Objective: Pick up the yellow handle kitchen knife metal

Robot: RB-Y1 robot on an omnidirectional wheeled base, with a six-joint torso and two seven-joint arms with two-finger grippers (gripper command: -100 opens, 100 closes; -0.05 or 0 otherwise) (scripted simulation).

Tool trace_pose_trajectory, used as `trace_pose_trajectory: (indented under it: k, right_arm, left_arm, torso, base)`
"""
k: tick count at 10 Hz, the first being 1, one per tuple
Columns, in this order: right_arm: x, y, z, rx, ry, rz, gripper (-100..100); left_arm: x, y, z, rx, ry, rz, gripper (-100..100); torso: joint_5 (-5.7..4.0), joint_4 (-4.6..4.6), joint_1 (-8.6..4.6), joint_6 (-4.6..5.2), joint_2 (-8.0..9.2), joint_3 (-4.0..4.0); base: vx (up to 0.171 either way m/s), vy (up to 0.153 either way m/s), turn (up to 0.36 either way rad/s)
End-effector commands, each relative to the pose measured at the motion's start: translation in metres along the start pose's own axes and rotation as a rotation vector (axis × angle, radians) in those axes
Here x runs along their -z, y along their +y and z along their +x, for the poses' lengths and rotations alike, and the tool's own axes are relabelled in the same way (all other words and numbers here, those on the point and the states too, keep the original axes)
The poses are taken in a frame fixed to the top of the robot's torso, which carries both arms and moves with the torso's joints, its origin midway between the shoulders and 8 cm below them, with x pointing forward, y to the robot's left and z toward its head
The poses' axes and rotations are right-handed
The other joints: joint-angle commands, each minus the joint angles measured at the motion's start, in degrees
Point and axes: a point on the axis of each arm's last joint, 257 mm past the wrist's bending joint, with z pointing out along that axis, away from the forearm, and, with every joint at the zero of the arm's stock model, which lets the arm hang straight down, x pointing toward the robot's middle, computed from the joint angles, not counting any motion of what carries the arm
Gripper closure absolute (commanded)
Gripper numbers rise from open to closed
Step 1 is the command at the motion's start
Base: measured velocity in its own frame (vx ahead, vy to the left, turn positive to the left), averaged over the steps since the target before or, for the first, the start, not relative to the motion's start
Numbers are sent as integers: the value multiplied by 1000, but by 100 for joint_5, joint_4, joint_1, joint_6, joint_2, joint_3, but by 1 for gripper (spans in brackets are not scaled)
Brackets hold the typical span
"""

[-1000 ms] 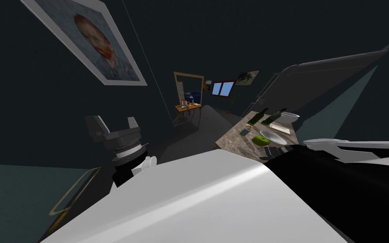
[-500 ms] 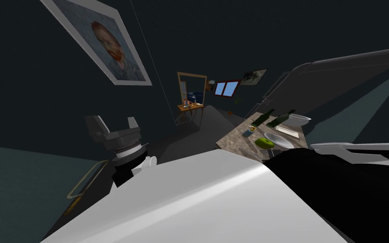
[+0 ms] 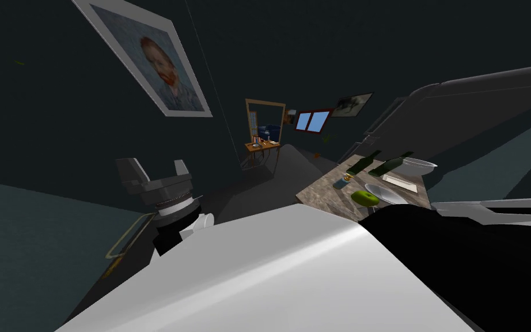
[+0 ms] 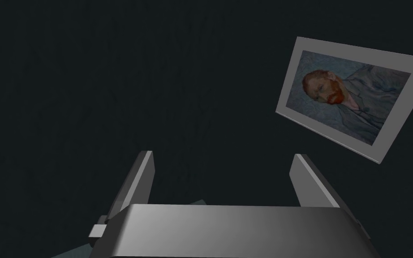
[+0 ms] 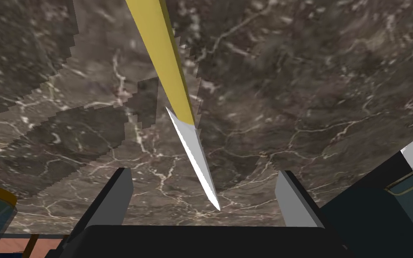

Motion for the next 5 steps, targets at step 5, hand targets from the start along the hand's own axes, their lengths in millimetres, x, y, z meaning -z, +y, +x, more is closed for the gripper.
trace_pose_trajectory:
  k: [5]
  right_arm:
    - [6, 21, 31, -72, 36, 16, -100]
  left_arm:
    - [0, 0, 0, 0, 0, 0, 0]
  torso:
    - [0, -1, 2, -1, -5, -3]
  base:
    - [-26, -6, 120]
